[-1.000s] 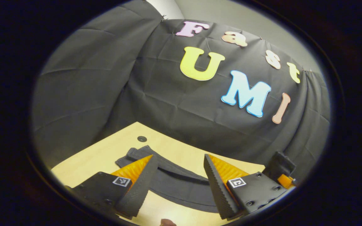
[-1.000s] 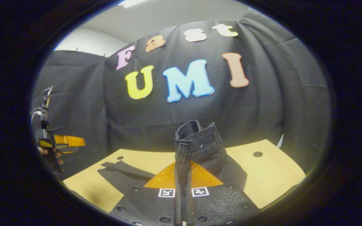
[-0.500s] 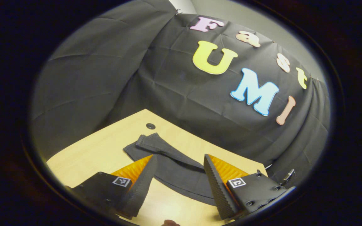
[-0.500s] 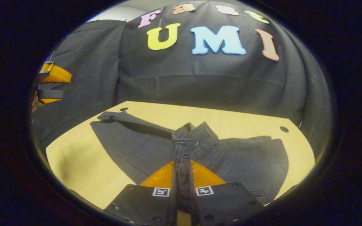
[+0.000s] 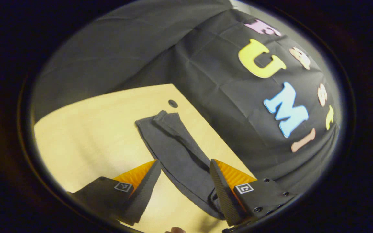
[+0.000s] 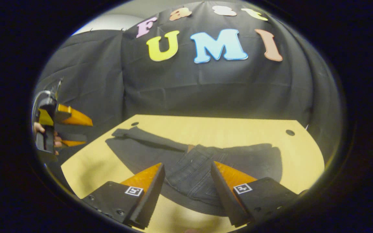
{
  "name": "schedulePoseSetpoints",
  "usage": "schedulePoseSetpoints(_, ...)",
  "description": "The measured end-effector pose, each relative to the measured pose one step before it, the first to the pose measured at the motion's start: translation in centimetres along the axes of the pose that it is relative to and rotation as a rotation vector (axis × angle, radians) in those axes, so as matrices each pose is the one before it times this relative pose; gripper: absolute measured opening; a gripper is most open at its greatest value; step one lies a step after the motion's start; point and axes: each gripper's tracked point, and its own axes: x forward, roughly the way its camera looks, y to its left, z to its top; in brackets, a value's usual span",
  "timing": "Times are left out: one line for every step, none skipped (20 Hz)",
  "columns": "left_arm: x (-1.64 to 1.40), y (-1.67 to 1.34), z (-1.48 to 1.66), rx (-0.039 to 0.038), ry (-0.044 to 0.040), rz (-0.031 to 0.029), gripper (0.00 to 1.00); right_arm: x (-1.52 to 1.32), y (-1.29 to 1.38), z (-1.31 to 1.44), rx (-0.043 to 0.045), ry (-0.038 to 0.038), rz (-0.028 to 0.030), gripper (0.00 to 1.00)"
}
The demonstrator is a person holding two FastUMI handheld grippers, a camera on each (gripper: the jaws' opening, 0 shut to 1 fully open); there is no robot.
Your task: Grasp the waist and the cuffs of the jeans and fold them to make the two legs overlap; first hold the waist and fold one-third of the jeans toward the cuffs, then hold the cuffs and fold the remaining one-third in the same direction to finish folding.
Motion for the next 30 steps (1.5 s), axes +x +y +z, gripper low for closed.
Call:
schedulePoseSetpoints(1.074,1.245,0.202,-0.04755,0.01211,0.01926,0.99,-0.813,-0.551,1.063,0.01216,-0.01965,-0.02388,0.87)
schedulePoseSetpoints(1.226,0.885,0.19,-0.04048,0.0111,0.0109,0.99,-0.783,-0.561,0.604,0.01328,-0.01603,-0.0326,0.88)
schedulePoseSetpoints(1.019,0.682,0.221,-0.03781,0.00951,0.01367,1.0,-0.848,-0.714,0.96,0.00997,-0.0215,-0.03576,0.89)
schedulePoseSetpoints(0.742,0.783,0.32,-0.03787,0.00816,0.00824,1.0,-0.874,-0.848,1.1,0.00513,-0.02648,-0.03808,0.91)
schedulePoseSetpoints(0.528,1.112,0.558,-0.03683,0.00476,0.01056,1.0,-0.669,-0.889,1.165,0.00021,-0.03277,-0.03905,0.92)
schedulePoseSetpoints(0.725,1.012,0.635,-0.03242,0.00148,0.01208,0.99,-0.464,-0.896,1.037,-0.00236,-0.0332,-0.0331,0.93)
schedulePoseSetpoints(0.769,0.954,0.95,-0.02124,0.00077,0.01494,0.99,-0.31,-0.66,0.332,0.00333,-0.01293,-0.02929,0.87)
schedulePoseSetpoints(0.803,0.728,0.821,-0.01175,-0.00169,0.01712,0.99,-0.352,-0.618,0.236,0.0037,-0.00107,-0.02388,0.92)
schedulePoseSetpoints(1.145,0.461,0.801,-0.00864,-0.00066,0.01684,0.99,-0.217,-0.562,0.024,-0.00147,0.00235,-0.02234,0.96)
schedulePoseSetpoints(0.956,0.223,0.795,-0.01075,-0.00141,0.01174,0.96,-0.174,-0.745,0.044,-0.00793,0.004,-0.02264,0.92)
schedulePoseSetpoints(1.441,0.175,0.643,-0.01083,0.00188,0.00706,0.99,-0.039,-0.622,-0.114,-0.00795,0.01056,-0.02201,0.96)
schedulePoseSetpoints(1.104,0.098,0.702,-0.00779,-0.00034,0.0018,0.99,-0.038,-0.498,-0.342,-0.00347,0.01285,-0.01815,0.92)
schedulePoseSetpoints(0.822,0.629,0.851,-0.00319,-0.00171,0.0157,0.99,0.047,-0.371,-0.183,0.00067,0.01332,-0.01693,0.92)
schedulePoseSetpoints(0.755,0.475,0.764,-0.00132,-0.00274,0.01143,0.99,0.072,-0.324,-0.12,0.00179,0.00886,-0.01473,0.92)
schedulePoseSetpoints(0.644,0.186,0.421,-0.00081,-0.0005,0.0073,0.99,0.068,-0.208,0.034,0.00172,0.00528,-0.01495,0.92)
schedulePoseSetpoints(0.599,-0.216,0.385,-0.00279,0.00608,-0.00178,0.99,0.129,-0.265,-0.1,0.00132,0.00621,-0.01338,0.92)
schedulePoseSetpoints(0.326,-0.411,0.402,0.00262,0.00349,-0.01027,0.93,0.117,-0.23,-0.023,0.00115,0.00597,-0.01256,0.92)
schedulePoseSetpoints(0.46,-0.305,0.14,0.01676,0.00927,0.00036,0.96,0.224,-0.161,-0.049,0.00223,0.00426,-0.01061,0.93)
schedulePoseSetpoints(0.739,-0.307,-0.129,0.02381,0.01546,-0.00108,0.98,0.163,-0.083,0.109,0.00281,0.00338,-0.01006,0.93)
schedulePoseSetpoints(0.689,-0.684,-0.248,0.02066,0.01626,-0.00923,0.97,0.231,-0.152,-0.15,0.00063,0.00548,-0.01109,0.93)
schedulePoseSetpoints(0.639,-0.723,-0.288,0.02449,0.0186,-0.00997,0.96,0.171,-0.097,-0.027,-0.00048,0.00489,-0.01121,0.93)
schedulePoseSetpoints(0.301,-0.632,-0.231,0.02491,0.00918,-0.00936,0.95,0.117,-0.156,-0.218,0.00232,0.00759,-0.00857,0.93)
schedulePoseSetpoints(0.521,-0.835,-0.309,0.00907,0.01213,-0.0361,0.93,0.124,-0.011,-0.139,0.00607,0.00797,-0.00559,0.93)
schedulePoseSetpoints(0.439,-1.037,-0.584,-0.0128,0.0194,-0.04059,0.96,0.219,0.054,-0.121,0.00554,0.01106,-0.00314,0.93)
schedulePoseSetpoints(0.501,-1.247,-0.856,-0.0318,0.03088,-0.05335,0.98,0.114,0.049,0.087,0.00521,0.00795,-0.00341,0.93)
schedulePoseSetpoints(0.459,-0.788,-0.7,-0.0362,0.02158,-0.03318,1.0,0.16,0.03,-0.047,0.00412,0.00304,-0.00245,0.93)
schedulePoseSetpoints(1.105,-0.087,-0.609,-0.01661,0.00559,-0.01672,0.96,0.135,0.01,0.211,0.00044,0.00043,-0.00293,0.93)
schedulePoseSetpoints(0.437,-0.119,-0.277,-0.00929,-0.00719,-0.01341,0.84,0.092,0.029,0.016,0.00126,0.00341,-0.00098,0.93)
schedulePoseSetpoints(0.619,-0.195,-0.218,-0.01097,0.00278,-0.01781,0.85,0.05,0.014,-0.039,0.00246,0.00286,-0.00152,0.93)
schedulePoseSetpoints(0.299,-0.133,-0.126,-0.00651,0.00057,-0.01279,0.91,-0.01,-0.05,0.013,0.00345,0.00127,-0.0021,0.93)
